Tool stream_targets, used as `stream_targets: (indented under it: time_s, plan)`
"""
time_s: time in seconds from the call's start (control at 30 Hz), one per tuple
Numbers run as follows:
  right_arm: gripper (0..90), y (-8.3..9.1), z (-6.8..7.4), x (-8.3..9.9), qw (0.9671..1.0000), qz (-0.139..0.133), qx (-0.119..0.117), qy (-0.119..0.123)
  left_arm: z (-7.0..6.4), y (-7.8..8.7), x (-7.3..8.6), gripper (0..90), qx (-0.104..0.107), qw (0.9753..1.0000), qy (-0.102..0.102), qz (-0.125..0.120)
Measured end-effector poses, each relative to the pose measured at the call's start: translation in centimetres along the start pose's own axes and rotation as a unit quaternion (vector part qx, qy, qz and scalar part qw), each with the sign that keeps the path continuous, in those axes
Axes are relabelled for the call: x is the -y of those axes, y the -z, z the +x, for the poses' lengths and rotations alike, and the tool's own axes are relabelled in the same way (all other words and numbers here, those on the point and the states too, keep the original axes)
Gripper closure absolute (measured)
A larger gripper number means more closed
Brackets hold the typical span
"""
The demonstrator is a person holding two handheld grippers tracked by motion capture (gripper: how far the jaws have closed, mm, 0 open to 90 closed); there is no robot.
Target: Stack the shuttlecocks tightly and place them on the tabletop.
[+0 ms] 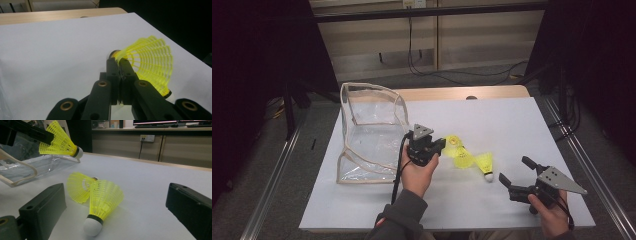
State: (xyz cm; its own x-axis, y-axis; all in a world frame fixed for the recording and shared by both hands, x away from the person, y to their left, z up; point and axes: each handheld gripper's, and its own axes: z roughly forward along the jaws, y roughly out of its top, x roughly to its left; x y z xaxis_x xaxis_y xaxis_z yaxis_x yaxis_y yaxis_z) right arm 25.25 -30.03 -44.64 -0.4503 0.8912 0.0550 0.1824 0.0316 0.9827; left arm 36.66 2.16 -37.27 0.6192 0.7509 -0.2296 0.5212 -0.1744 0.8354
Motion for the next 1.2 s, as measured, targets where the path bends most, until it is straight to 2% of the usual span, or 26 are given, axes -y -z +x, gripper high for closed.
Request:
stream_targets:
  time_s: [0.2, 0.3, 0.5, 0.73, 0.9, 1.0, 1.1, 1.13, 1.2]
  plan:
    - [2.0, -0.1, 0.0, 0.0, 1.0, 0.001, 0.0, 0.0, -0.2, -0.4, -0.4, 87.5, -0.008, 1.0, 0.002, 0.003]
    - [2.1, 0.0, 0.0, 0.0, 1.0, 0.0, 0.0, -0.001, -0.1, -0.5, -0.5, 89.2, -0.02, 0.9998, -0.001, 0.005]
    - [2.1, 0.0, -0.1, 0.0, 1.0, -0.001, 0.0, -0.001, -0.4, -0.9, -0.7, 89.7, -0.034, 0.9994, 0.009, -0.002]
    - [2.1, 0.1, 0.0, 0.0, 1.0, -0.001, 0.0, 0.001, -0.7, -2.2, -0.9, 89.7, -0.048, 0.9986, 0.023, -0.002]
    - [2.1, 0.1, -0.1, 0.0, 1.0, -0.001, -0.001, 0.0, -0.1, -3.2, -0.9, 89.7, -0.071, 0.9969, 0.034, 0.0]
    - [2.1, 0.0, -0.1, 0.0, 1.0, -0.001, -0.002, 0.0, 0.2, -3.9, -0.8, 89.5, -0.087, 0.9954, 0.036, 0.011]
    - [2.1, 0.0, 0.0, 0.0, 1.0, 0.0, -0.003, 0.0, 0.2, -4.2, -0.8, 89.4, -0.093, 0.9949, 0.034, 0.017]
    - [2.1, 0.0, 0.0, 0.0, 1.0, -0.001, -0.003, -0.001, 0.5, -4.6, -0.6, 89.3, -0.095, 0.9944, 0.038, 0.027]
    - [2.1, 0.0, 0.0, 0.0, 1.0, -0.001, -0.003, -0.001, 0.6, -4.9, -0.5, 89.3, -0.099, 0.9939, 0.041, 0.027]
